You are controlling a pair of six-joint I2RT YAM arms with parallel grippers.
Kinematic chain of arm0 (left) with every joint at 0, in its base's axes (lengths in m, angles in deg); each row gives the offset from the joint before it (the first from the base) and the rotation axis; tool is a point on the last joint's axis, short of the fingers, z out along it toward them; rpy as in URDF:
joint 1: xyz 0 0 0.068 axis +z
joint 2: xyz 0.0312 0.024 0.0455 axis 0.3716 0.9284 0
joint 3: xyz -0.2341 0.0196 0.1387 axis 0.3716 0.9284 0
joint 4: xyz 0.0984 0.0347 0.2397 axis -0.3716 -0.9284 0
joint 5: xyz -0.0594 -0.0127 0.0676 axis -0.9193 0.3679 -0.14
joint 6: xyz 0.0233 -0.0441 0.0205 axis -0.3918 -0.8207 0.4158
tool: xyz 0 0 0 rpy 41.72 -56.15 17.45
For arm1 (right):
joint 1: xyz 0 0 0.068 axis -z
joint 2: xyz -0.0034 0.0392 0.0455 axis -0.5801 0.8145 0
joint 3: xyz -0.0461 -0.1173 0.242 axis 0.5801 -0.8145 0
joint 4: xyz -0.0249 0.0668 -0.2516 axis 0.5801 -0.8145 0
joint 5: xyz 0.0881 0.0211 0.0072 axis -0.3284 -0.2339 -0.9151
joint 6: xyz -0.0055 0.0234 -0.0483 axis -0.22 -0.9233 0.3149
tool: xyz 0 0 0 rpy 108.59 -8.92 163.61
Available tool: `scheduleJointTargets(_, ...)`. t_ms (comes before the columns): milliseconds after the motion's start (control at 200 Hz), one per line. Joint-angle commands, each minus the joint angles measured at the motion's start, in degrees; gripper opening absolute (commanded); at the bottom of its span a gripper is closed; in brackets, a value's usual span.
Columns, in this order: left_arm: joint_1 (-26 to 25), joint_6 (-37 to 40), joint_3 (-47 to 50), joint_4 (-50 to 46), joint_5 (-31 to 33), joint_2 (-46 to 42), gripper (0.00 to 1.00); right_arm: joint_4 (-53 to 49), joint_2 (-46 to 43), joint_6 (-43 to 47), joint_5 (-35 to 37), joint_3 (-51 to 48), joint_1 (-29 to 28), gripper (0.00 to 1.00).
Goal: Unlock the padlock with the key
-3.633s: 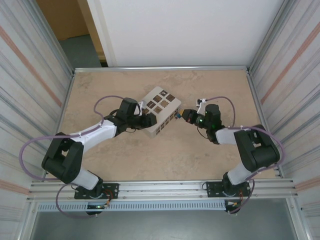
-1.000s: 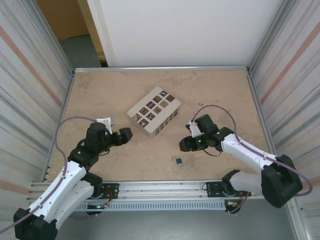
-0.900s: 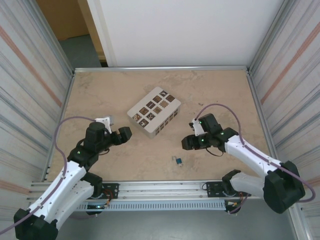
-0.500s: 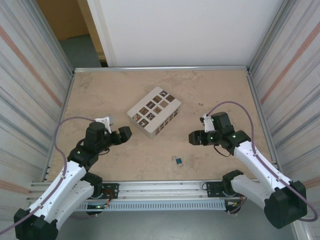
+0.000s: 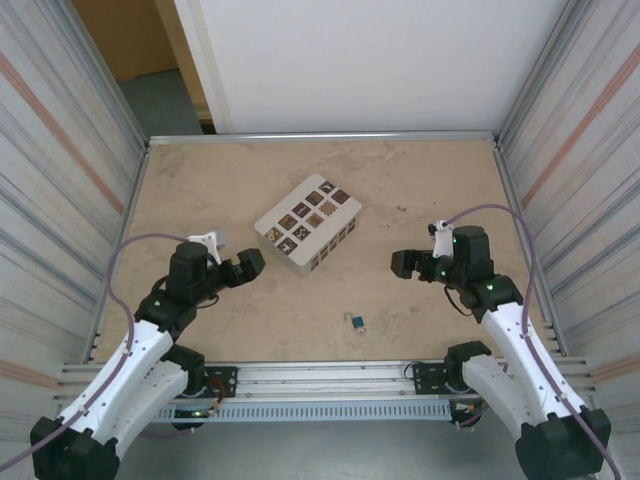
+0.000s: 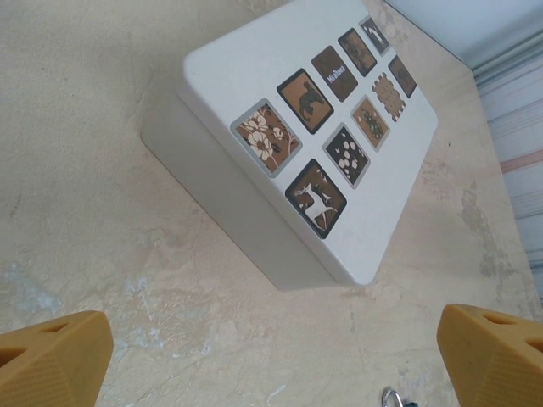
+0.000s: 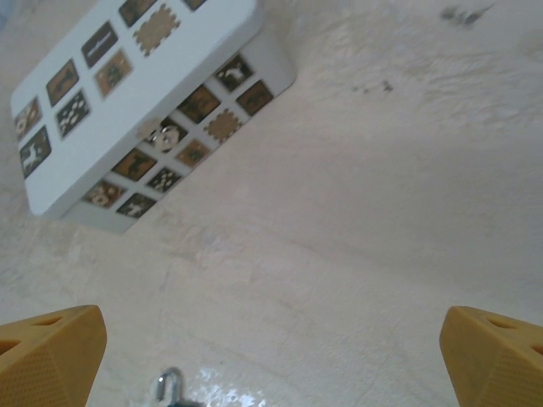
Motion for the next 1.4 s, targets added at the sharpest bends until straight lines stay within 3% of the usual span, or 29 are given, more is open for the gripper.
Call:
scheduleJointTargets(0, 1.26, 0.47, -2.7, 0.04, -0.43, -0.23, 0.99, 2.61, -2.1, 0.86, 0.9, -1.15, 2.42, 0.99)
scheduleJointTargets(180, 3.85, 2.36, -3.73, -1.03, -0.08, -0.67, 0.99, 4.4, -2.53, 0.96, 1.38, -1.56, 6.39, 0.99)
scheduleJointTargets(306, 5.38, 3.51, -4.89, -2.12, 0.26, -1.04, 0.99, 7.39, -4.36, 0.73, 5.8, -3.58, 8.46, 0.99)
scheduleJointTargets(506, 5.96, 7.75, -5.92, -2.95, 6.37, -1.11, 0.99, 14.54, -8.99, 3.74, 12.84, -9.3, 10.3, 0.99)
scheduleJointTargets(716, 7.5, 11.63, -3.63, 2.0, 13.41, -0.59, 0.99, 19.75, -8.26, 3.19, 19.18, -12.89, 11.82, 0.99)
scheduleJointTargets(1007, 9.3, 16.63, -2.69, 8.93, 16.82, 2.92, 0.99, 35.63, -0.64, 2.54, 20.15, -18.16, 13.89, 0.99)
scheduleJointTargets(1398, 9.31, 26.15, 3.86, 19.65, 29.29, 5.86, 0.99, 57.64, 18.36, 4.48, 14.97, -20.3, 14.98, 0.99)
